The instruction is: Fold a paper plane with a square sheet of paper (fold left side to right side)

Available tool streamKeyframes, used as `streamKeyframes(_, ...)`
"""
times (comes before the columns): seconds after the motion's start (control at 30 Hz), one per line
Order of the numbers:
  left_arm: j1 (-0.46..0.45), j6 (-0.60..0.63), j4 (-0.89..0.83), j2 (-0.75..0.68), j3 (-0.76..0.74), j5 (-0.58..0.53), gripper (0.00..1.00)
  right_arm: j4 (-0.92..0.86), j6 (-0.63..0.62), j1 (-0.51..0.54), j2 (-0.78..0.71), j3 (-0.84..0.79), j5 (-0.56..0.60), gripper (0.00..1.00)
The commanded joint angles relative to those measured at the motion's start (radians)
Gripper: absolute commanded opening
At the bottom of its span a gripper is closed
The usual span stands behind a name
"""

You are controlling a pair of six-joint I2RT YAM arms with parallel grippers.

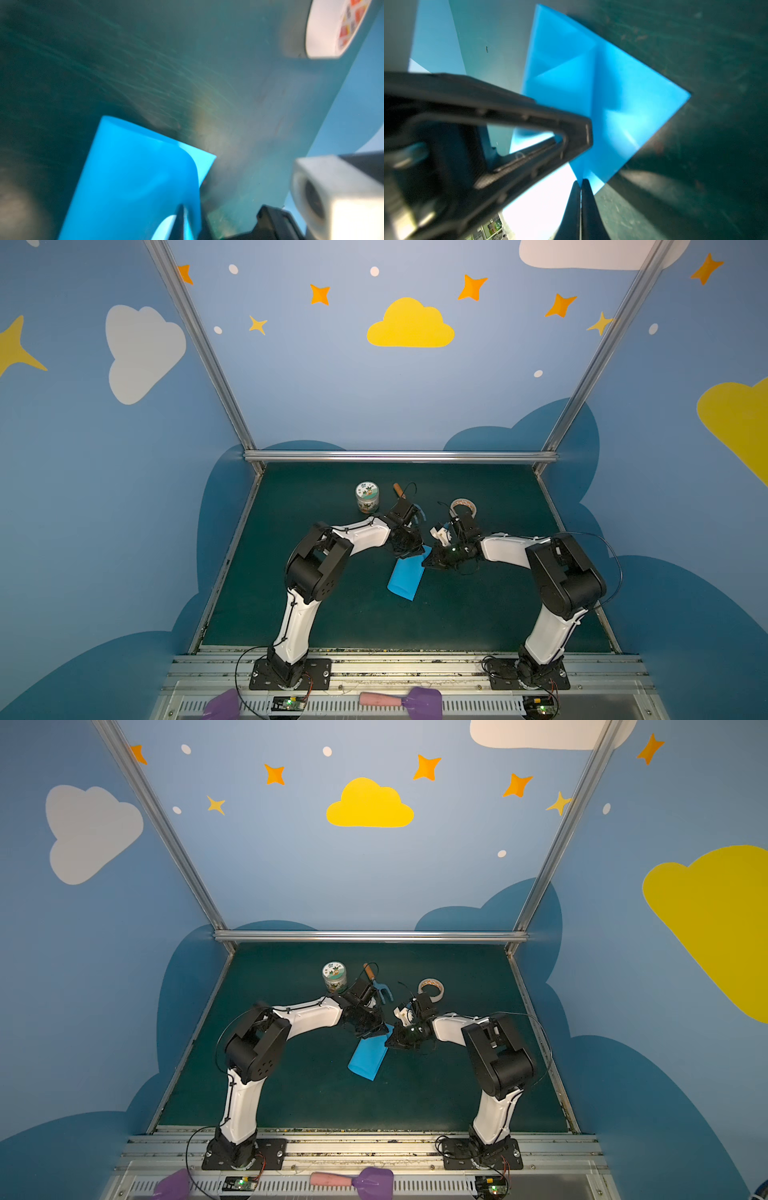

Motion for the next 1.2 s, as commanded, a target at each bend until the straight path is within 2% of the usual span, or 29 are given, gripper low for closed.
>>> streamKeyframes(0.0,0.007,0.044,-0.018,-0.067,0.037,0.036,0.37,-0.015,-0.03,-0.009,0.016,0.017,-0.005,0.0)
streamKeyframes(0.03,0.013,0.059,-0.034,-0.079,0.044,0.042,0.45,-0.018,-0.034,-0.011,0.018,0.018,-0.004,0.0)
streamKeyframes(0.13,0.036,0.123,-0.081,-0.116,0.043,0.059,0.56,-0.026,-0.048,-0.017,0.021,0.021,-0.009,0.0)
streamKeyframes(0.37,0.083,0.336,-0.26,-0.163,0.014,0.021,0.62,-0.069,-0.106,-0.025,0.031,0.052,-0.021,0.0)
streamKeyframes(0.53,0.093,0.453,-0.318,-0.155,-0.028,0.011,0.64,-0.098,-0.142,-0.028,0.043,0.082,-0.039,0.0)
streamKeyframes(0.87,0.093,0.473,-0.254,-0.154,-0.14,0.006,0.65,-0.119,-0.145,-0.021,0.072,0.13,-0.059,0.0)
streamKeyframes(1.17,0.093,0.44,-0.177,-0.181,-0.235,0.007,0.6,-0.136,-0.139,-0.002,0.103,0.17,-0.058,0.0)
